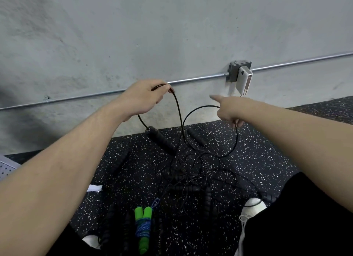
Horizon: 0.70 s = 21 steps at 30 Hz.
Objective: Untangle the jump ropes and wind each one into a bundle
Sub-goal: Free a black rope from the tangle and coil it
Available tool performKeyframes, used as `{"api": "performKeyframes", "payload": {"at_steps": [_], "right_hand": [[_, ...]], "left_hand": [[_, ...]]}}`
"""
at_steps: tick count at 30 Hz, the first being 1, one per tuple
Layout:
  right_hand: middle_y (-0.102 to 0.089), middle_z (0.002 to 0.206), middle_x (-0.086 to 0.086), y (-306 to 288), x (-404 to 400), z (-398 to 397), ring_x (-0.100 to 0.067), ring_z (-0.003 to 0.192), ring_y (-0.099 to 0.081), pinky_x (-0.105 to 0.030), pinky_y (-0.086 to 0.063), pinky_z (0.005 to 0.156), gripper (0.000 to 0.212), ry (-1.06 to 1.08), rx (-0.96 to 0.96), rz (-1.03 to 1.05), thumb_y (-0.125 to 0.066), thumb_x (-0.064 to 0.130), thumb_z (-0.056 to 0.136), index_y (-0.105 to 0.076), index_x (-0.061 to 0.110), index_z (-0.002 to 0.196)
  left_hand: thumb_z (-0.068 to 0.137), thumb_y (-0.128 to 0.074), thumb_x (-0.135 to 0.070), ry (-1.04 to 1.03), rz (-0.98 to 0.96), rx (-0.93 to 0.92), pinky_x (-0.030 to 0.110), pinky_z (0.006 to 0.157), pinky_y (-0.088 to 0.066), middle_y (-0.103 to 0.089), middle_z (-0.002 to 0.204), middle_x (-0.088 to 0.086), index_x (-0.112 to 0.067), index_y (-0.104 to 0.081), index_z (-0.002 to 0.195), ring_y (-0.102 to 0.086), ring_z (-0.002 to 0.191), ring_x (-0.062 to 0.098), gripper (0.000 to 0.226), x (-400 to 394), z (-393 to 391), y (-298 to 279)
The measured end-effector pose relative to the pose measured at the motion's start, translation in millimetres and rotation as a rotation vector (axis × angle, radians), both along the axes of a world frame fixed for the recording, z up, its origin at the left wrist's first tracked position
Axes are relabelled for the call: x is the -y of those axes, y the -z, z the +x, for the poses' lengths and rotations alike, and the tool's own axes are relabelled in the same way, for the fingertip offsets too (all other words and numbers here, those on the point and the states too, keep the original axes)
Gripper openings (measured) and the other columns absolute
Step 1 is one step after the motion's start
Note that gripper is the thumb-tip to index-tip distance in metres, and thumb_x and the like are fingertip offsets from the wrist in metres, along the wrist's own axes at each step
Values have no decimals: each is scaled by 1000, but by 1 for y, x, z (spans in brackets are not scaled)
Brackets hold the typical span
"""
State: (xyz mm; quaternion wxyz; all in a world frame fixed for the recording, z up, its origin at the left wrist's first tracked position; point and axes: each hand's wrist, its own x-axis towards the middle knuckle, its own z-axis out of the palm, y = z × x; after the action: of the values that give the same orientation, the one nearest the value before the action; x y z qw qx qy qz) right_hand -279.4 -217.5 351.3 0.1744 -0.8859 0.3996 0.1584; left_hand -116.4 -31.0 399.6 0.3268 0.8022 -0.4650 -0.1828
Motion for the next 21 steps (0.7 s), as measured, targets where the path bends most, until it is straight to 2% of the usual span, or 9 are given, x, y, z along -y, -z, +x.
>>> {"api": "performKeyframes", "payload": {"at_steps": [2, 4, 5, 7, 9, 12, 14, 18, 21], "right_hand": [[-29, 160, -17, 4, 0, 4, -30, 96, -65, -33, -55, 67, 98, -169, 16, -117, -56, 5, 94, 9, 42, 157], [-11, 167, 0, 10, -3, 9, -33, 141, -37, -47, -47, 102, 104, -422, 63, -247, -70, 21, 89, 5, 48, 156], [-10, 167, 4, 13, -6, 12, -29, 148, -25, -54, -35, 113, 99, -549, 93, -332, -72, 29, 88, -2, 47, 156], [-15, 166, 7, 19, -12, 21, -22, 151, -16, -59, -20, 120, 79, -743, 104, -458, -65, 40, 92, -18, 44, 156], [-11, 167, 9, 28, -21, 31, -21, 154, -5, -63, -9, 121, 65, -831, -3, -493, -56, 40, 98, -24, 44, 154], [5, 168, 11, 41, -32, 42, -23, 154, 13, -72, 2, 115, 62, -838, -149, -515, -49, 38, 101, -18, 51, 154], [9, 168, 8, 48, -37, 45, -27, 153, 18, -76, 5, 112, 58, -830, -177, -535, -48, 48, 99, -25, 52, 152], [0, 168, 9, 61, -40, 42, -24, 153, 18, -78, 15, 107, 50, -833, -121, -303, -48, 72, 90, -55, 50, 135], [-23, 163, 12, 61, -42, 41, -15, 155, 2, -76, 13, 110, 39, -788, 38, -148, -46, 64, 96, -69, 39, 114]], "left_hand": [[108, -46, -38, 21, -10, -5, 31, 65, -34, -51, 77, 0, -37, -72, 101, -42, 69, 15, 27, 0, -2, -2], [108, -46, -38, 33, -19, -13, 31, 66, -35, -50, 77, 1, -36, -72, 102, -42, 71, 15, 27, 0, -3, -3], [108, -46, -38, 39, -23, -18, 31, 66, -35, -49, 76, 1, -35, -72, 103, -42, 71, 15, 27, 0, -4, -4], [108, -46, -37, 52, -36, -24, 30, 66, -34, -48, 75, 0, -35, -72, 104, -41, 72, 16, 27, -2, -4, -6], [108, -46, -37, 68, -46, -22, 30, 65, -33, -48, 75, 1, -34, -73, 104, -41, 72, 18, 27, -4, -4, -8], [108, -46, -36, 87, -48, -17, 30, 66, -34, -47, 75, 2, -33, -73, 103, -40, 72, 17, 27, -7, -4, -8], [108, -46, -35, 97, -74, -16, 30, 65, -33, -48, 75, 1, -33, -73, 104, -39, 69, 16, 27, -7, -4, -7], [109, -46, -34, 76, -123, -33, 26, 58, -31, -49, 70, -6, -30, -73, 107, -37, 61, 9, 27, -8, 3, -9], [109, -44, -33, 35, -193, -56, 15, 51, -30, -49, 67, -9, -32, -71, 104, -37, 54, 3, 27, -9, 6, -9]]}}
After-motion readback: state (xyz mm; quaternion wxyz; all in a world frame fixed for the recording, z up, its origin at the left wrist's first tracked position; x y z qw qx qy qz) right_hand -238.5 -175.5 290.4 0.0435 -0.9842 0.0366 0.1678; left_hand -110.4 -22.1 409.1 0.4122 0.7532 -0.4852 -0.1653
